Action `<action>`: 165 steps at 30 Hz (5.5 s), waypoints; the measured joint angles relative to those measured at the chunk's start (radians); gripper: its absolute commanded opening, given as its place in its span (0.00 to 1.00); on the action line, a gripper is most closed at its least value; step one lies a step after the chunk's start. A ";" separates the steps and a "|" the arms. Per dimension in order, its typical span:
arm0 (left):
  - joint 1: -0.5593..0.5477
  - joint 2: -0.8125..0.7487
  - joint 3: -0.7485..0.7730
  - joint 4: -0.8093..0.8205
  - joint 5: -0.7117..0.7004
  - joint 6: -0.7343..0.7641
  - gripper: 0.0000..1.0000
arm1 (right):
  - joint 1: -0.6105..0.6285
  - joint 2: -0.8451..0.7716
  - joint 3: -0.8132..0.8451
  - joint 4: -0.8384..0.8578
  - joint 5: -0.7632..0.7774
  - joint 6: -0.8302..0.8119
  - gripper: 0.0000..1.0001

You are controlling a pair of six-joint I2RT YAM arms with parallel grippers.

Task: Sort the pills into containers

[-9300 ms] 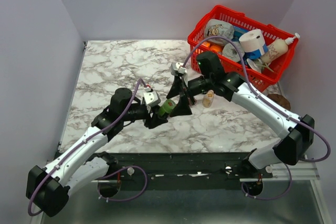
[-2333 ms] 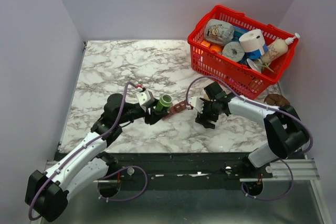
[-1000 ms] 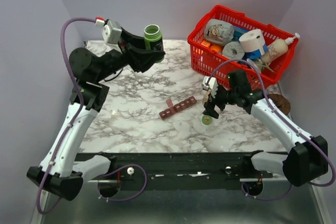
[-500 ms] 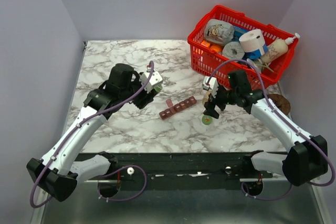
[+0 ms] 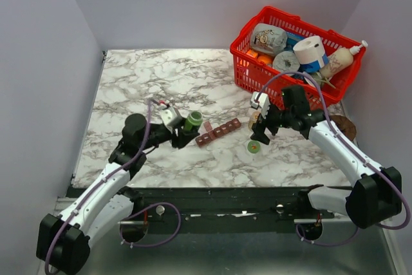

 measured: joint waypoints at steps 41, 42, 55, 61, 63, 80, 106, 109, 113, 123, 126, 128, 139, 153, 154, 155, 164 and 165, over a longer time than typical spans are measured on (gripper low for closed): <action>0.076 0.153 0.500 -0.242 0.154 0.081 0.00 | -0.010 0.030 0.000 0.002 0.000 0.035 1.00; 0.075 0.153 0.454 -0.242 0.178 0.069 0.00 | -0.014 0.027 0.000 0.002 0.000 0.039 1.00; -0.018 0.369 0.307 -0.325 0.121 0.106 0.00 | -0.069 -0.039 0.044 0.002 -0.022 0.084 1.00; -0.063 0.485 0.341 -0.384 0.029 0.201 0.00 | -0.092 -0.040 0.044 0.001 -0.022 0.100 1.00; -0.071 0.513 0.346 -0.399 0.005 0.224 0.00 | -0.103 -0.040 0.044 0.001 -0.022 0.108 1.00; -0.102 0.703 0.396 -0.511 -0.140 0.320 0.00 | -0.121 -0.041 0.044 -0.011 -0.022 0.130 1.00; -0.142 0.866 0.595 -0.756 -0.271 0.310 0.00 | -0.122 -0.041 0.044 -0.050 -0.023 0.127 1.00; -0.145 0.889 0.625 -0.785 -0.284 0.299 0.00 | -0.124 -0.041 0.044 -0.053 -0.024 0.127 1.00; -0.149 0.916 0.668 -0.825 -0.300 0.286 0.00 | -0.129 -0.041 0.044 -0.054 -0.026 0.127 1.00; -0.167 0.980 0.760 -0.921 -0.332 0.251 0.00 | -0.133 -0.041 0.044 -0.061 -0.041 0.127 1.00; -0.172 0.993 0.776 -0.942 -0.340 0.243 0.00 | -0.135 -0.041 0.044 -0.063 -0.042 0.127 1.00; -0.177 1.003 0.791 -0.961 -0.345 0.237 0.00 | -0.135 -0.041 0.044 -0.067 -0.042 0.127 1.00; -0.190 1.075 0.894 -1.046 -0.368 0.202 0.00 | -0.142 -0.041 0.044 -0.076 -0.050 0.126 1.00; -0.200 1.145 0.988 -1.133 -0.399 0.157 0.00 | -0.148 -0.042 0.044 -0.080 -0.061 0.126 1.00; -0.200 1.148 0.995 -1.138 -0.400 0.154 0.00 | -0.148 -0.042 0.044 -0.080 -0.062 0.126 1.00; -0.201 1.152 1.002 -1.144 -0.401 0.150 0.00 | -0.148 -0.042 0.044 -0.080 -0.062 0.126 1.00; -0.206 1.190 1.055 -1.201 -0.407 0.116 0.00 | -0.148 -0.042 0.044 -0.083 -0.067 0.126 1.00; -0.206 1.194 1.062 -1.208 -0.409 0.113 0.00 | -0.148 -0.042 0.044 -0.083 -0.067 0.126 1.00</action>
